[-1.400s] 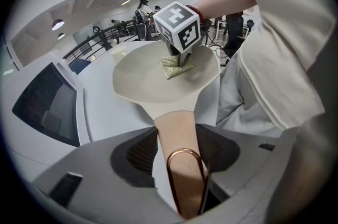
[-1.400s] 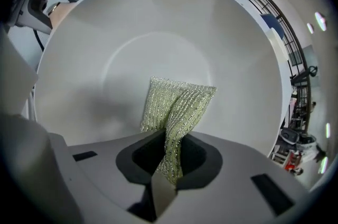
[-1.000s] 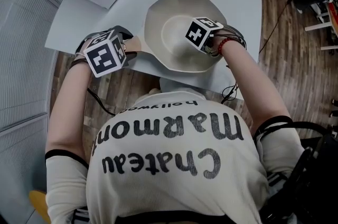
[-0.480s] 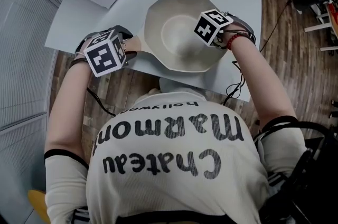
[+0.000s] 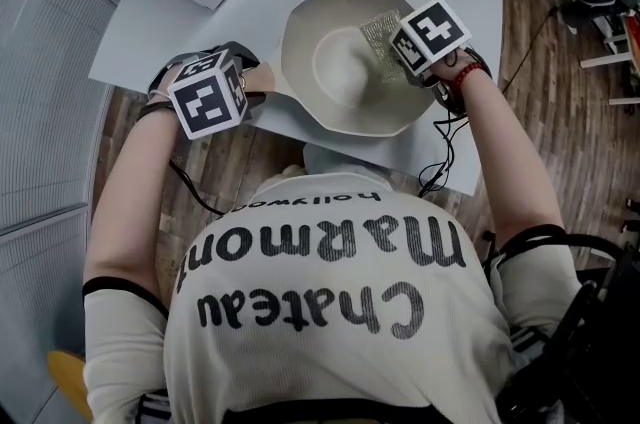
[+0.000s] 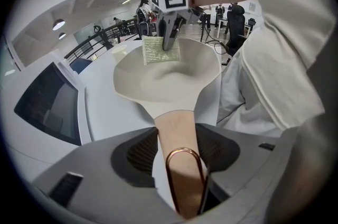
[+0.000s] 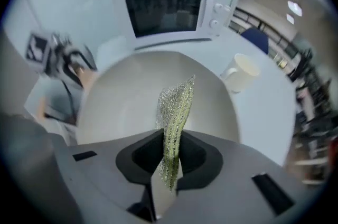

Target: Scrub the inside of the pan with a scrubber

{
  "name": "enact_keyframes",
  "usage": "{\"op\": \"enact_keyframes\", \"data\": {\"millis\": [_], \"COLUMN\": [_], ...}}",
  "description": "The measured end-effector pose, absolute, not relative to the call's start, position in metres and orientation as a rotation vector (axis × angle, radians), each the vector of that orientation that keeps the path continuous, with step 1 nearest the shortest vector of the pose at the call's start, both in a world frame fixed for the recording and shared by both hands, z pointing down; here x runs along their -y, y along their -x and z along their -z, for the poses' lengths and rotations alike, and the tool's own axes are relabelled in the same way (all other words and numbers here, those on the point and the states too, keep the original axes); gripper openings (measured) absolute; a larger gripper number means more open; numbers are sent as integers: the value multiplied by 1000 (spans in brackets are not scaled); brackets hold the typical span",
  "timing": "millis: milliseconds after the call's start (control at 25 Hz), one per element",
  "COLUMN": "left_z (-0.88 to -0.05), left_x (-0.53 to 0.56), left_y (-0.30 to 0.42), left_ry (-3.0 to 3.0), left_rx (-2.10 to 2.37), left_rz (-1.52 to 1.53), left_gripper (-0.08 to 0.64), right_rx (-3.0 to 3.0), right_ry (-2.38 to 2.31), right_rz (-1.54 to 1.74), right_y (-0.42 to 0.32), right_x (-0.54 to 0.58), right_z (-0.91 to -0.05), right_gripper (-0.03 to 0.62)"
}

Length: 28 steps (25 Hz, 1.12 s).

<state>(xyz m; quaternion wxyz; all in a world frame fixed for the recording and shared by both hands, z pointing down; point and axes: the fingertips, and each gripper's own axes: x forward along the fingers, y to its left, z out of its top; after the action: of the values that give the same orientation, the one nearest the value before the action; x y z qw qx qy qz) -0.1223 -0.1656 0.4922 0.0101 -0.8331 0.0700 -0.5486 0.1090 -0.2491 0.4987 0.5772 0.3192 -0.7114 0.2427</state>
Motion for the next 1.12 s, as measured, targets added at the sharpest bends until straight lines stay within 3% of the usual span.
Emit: {"op": "enact_keyframes", "data": {"millis": [160, 360, 560, 1120], "left_z": [-492, -501, -496, -495], "left_x": [166, 169, 171, 179], "left_y": [122, 132, 125, 122], "left_ry": [2603, 2604, 2609, 2627], "left_rx": [-225, -229, -248, -320], "left_rz": [1708, 1704, 1700, 1718], "left_gripper": [222, 222, 219, 212], "right_rx": [1941, 1941, 1886, 1614], "right_ry": [-433, -234, -308, -345], "right_rz": [-1354, -1823, -1941, -1874], "right_y": [-27, 40, 59, 49], "right_x": [198, 179, 187, 164], "right_z": [-487, -489, -499, -535], "right_gripper": [54, 55, 54, 54]}}
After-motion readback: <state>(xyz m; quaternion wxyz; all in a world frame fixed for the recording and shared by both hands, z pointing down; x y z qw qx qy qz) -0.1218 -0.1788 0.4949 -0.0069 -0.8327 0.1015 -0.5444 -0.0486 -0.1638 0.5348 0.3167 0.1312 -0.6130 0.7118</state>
